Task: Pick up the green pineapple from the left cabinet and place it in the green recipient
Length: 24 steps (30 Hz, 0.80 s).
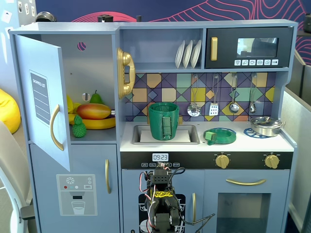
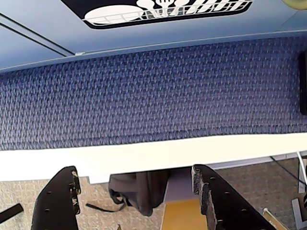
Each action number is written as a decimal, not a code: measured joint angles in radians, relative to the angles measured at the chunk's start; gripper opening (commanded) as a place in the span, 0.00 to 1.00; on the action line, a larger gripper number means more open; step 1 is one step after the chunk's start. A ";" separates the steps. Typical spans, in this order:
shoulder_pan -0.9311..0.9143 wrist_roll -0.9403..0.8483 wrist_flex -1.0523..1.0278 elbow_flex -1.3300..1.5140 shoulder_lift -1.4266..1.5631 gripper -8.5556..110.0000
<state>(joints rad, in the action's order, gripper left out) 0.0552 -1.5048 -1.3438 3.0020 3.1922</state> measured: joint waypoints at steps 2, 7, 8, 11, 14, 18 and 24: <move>-0.006 0.006 0.000 0.000 0.000 0.07; -0.089 0.124 0.003 0.002 0.002 0.07; -0.101 0.130 0.003 0.002 0.002 0.07; -0.097 0.137 0.003 0.002 0.002 0.07; -0.098 0.137 0.003 0.002 0.002 0.07; -0.098 0.133 0.003 0.002 0.002 0.07; -0.049 0.061 0.037 0.002 -0.002 0.08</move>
<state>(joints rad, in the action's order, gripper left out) 0.0061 -1.4435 -1.3070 3.0035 3.1907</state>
